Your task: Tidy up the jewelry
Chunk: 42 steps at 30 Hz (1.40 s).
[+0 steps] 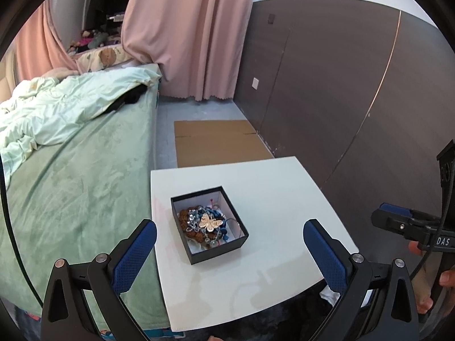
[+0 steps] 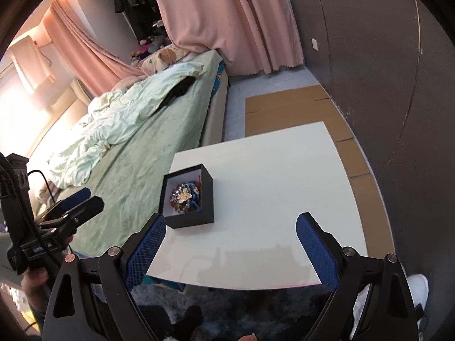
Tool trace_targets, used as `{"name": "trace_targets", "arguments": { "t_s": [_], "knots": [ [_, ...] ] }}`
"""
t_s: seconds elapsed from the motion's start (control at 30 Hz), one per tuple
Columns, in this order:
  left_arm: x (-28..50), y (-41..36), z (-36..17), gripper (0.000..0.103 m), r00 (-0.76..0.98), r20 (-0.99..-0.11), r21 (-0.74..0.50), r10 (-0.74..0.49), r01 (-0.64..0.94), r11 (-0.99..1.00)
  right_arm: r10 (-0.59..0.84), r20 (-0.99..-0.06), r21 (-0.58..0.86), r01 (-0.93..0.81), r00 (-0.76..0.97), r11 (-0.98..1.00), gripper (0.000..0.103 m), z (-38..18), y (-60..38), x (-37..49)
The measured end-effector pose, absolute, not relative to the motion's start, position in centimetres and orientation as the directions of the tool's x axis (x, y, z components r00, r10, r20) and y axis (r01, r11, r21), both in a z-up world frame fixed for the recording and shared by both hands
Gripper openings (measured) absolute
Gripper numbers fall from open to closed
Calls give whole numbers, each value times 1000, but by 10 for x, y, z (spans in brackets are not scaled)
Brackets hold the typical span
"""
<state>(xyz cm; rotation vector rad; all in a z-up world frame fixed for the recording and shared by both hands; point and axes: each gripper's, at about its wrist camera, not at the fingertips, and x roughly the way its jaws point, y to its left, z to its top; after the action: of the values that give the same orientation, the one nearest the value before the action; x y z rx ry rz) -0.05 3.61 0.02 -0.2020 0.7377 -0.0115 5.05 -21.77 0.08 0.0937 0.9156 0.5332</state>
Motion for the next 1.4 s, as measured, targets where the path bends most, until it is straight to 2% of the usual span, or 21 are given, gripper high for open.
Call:
{"name": "trace_targets", "arguments": {
  "t_s": [0.27,1.4],
  "knots": [
    [-2,26,13,103,753,-652,-193,-92,-47,980,443,-737,261,-390,510,883,93,8,-214,45],
    [-10,19,24,103,776,-628,-145,-59,-43,988,431,-728,275,-349,533,896,93,19,-232,48]
  ]
}}
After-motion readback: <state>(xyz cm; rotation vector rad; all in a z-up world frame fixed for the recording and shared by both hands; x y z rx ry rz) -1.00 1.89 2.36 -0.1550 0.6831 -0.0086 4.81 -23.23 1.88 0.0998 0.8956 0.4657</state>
